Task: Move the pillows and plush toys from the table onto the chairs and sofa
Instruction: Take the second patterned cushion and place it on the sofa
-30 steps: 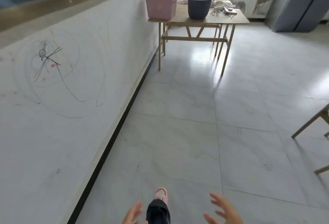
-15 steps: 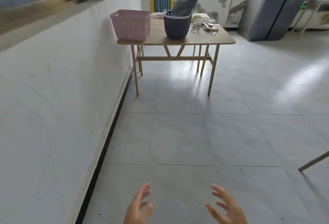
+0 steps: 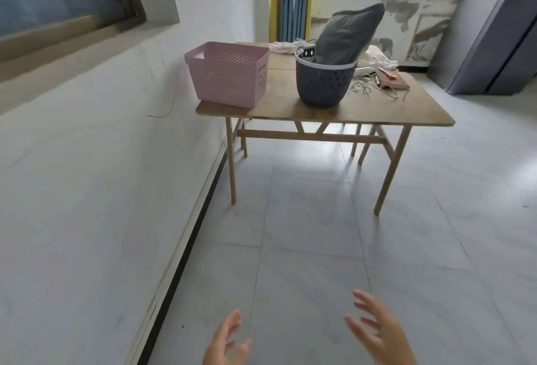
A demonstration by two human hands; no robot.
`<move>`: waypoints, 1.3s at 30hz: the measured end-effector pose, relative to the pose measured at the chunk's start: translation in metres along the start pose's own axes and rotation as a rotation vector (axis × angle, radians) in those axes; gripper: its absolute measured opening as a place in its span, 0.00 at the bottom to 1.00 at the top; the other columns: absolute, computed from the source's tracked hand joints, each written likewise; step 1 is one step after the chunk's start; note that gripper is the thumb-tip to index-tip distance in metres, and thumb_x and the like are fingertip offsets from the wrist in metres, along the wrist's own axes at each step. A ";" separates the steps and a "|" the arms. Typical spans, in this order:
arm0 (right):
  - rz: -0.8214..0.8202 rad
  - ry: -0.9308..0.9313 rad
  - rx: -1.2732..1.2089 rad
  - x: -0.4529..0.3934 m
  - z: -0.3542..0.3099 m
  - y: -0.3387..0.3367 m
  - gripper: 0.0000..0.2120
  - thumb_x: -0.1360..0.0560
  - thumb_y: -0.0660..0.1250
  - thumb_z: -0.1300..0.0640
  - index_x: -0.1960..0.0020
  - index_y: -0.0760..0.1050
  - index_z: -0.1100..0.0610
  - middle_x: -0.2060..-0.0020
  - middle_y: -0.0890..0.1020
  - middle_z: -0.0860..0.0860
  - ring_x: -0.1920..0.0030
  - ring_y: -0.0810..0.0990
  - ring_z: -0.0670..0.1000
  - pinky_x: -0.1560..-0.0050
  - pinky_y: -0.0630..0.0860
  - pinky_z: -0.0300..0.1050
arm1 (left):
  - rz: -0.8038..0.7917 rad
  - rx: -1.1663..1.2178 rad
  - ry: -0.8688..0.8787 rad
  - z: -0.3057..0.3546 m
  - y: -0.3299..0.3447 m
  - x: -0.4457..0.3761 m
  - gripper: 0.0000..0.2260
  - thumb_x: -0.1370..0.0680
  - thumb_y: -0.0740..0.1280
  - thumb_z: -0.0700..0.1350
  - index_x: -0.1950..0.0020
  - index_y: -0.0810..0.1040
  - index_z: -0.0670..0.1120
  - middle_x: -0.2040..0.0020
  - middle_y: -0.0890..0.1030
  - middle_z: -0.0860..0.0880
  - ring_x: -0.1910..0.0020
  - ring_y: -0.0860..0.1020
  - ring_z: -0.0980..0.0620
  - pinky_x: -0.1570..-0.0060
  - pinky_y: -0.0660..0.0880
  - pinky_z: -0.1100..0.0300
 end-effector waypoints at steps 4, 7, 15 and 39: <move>0.046 -0.031 0.036 -0.096 -0.009 0.026 0.27 0.57 0.67 0.24 0.59 0.69 0.22 0.55 0.73 0.23 0.52 0.74 0.28 0.59 0.71 0.20 | -0.090 0.080 -0.080 0.030 0.002 -0.108 0.30 0.37 0.72 0.40 0.37 0.69 0.34 0.42 0.74 0.41 0.40 0.73 0.49 0.39 0.65 0.54; 0.071 0.030 0.067 -0.162 -0.001 0.049 0.29 0.59 0.60 0.20 0.58 0.66 0.21 0.58 0.81 0.37 0.50 0.71 0.26 0.59 0.73 0.26 | -0.088 0.070 -0.197 0.051 0.004 -0.198 0.34 0.40 0.78 0.41 0.38 0.71 0.32 0.37 0.72 0.38 0.37 0.69 0.44 0.37 0.65 0.52; 0.143 0.082 0.080 -0.333 -0.064 0.086 0.26 0.55 0.60 0.20 0.58 0.65 0.19 0.56 0.76 0.23 0.53 0.73 0.26 0.56 0.69 0.19 | -0.159 -0.259 0.061 0.188 0.026 -0.382 0.17 0.27 0.66 0.31 0.43 0.69 0.47 0.47 0.75 0.48 0.57 0.76 0.74 0.56 0.73 0.76; 0.603 -0.166 -0.095 -0.832 -0.239 -0.091 0.28 0.34 0.69 0.48 0.37 0.65 0.55 0.40 0.72 0.50 0.41 0.71 0.50 0.48 0.73 0.39 | 0.021 -0.425 0.627 0.545 0.268 -0.736 0.22 0.24 0.65 0.39 0.31 0.65 0.46 0.34 0.69 0.50 0.32 0.66 0.51 0.31 0.62 0.56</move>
Point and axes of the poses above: each hand's wrist, its own x-axis away from the middle knuckle, its own y-axis out of the palm, z = x × y, the point moved 4 cm from there along -x, towards the middle knuckle
